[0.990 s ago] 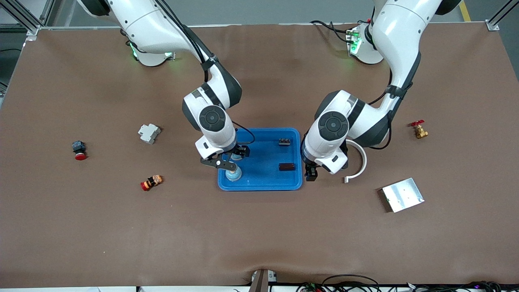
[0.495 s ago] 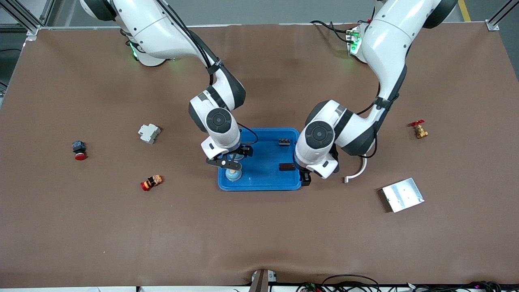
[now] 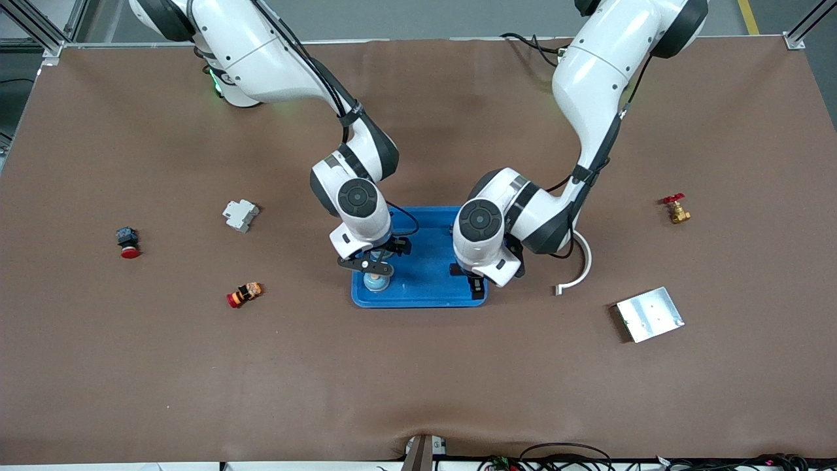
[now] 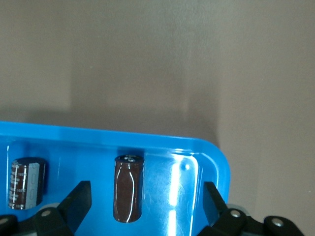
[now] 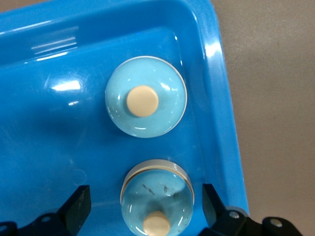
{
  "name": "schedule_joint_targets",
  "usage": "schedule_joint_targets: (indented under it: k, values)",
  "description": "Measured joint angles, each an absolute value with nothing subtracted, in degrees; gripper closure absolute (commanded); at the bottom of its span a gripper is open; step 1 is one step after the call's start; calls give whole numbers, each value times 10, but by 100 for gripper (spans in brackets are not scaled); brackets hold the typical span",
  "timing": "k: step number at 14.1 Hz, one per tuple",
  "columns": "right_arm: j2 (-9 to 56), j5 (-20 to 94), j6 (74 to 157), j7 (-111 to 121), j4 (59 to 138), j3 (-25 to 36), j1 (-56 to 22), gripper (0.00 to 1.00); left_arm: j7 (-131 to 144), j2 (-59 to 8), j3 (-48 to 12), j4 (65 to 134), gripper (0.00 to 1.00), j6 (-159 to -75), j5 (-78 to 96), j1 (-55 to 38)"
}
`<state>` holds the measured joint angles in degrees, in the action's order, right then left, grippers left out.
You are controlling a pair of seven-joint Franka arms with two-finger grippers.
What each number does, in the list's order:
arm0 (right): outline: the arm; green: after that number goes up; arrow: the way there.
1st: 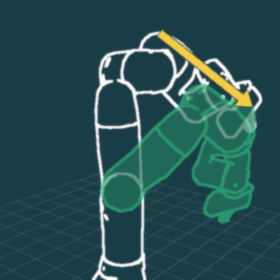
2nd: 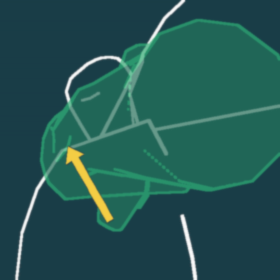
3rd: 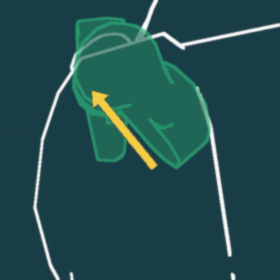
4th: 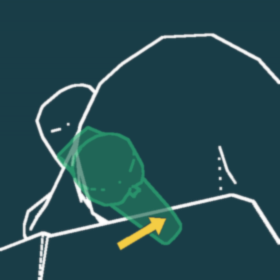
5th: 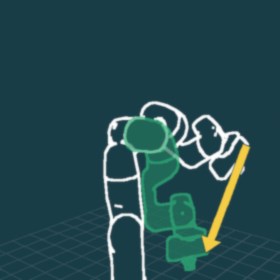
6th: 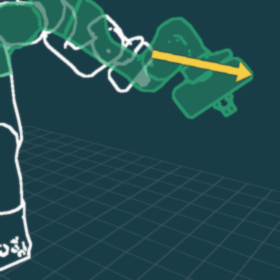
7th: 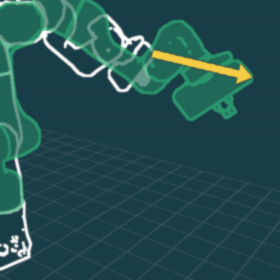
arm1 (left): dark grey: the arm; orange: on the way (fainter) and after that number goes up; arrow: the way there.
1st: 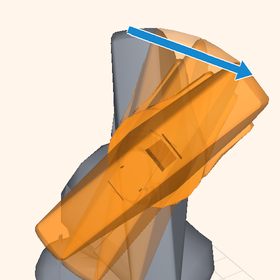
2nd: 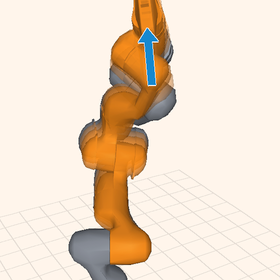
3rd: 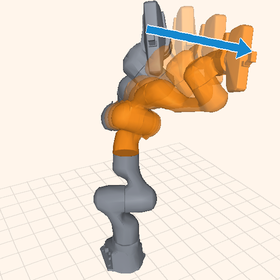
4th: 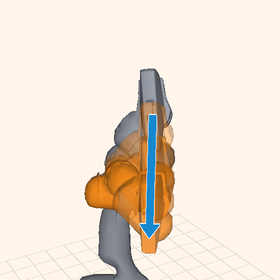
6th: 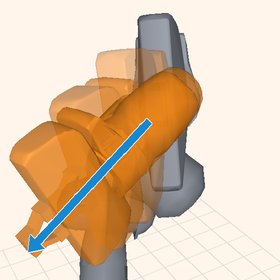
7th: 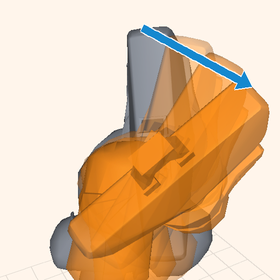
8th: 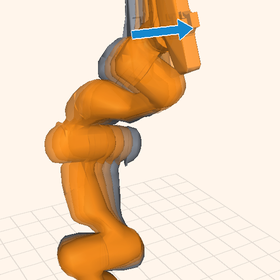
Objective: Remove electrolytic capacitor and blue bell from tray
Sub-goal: 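Grasp a blue button with the right gripper while the left grasps a capacitor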
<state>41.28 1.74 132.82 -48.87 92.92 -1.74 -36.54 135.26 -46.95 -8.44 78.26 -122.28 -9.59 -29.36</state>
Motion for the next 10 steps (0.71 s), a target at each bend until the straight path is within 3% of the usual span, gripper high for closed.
schedule_joint_targets:
  k: [9, 10]
  values:
    - [419, 18, 1328, -498, 929, -18, -367, 0, 1363, -505, -84, 770, 0, -1223, -96, -308]
    - [420, 18, 1328, -500, 929, -18, -368, 14, 1365, -506, -84, 770, 0, -1223, -96, -309]
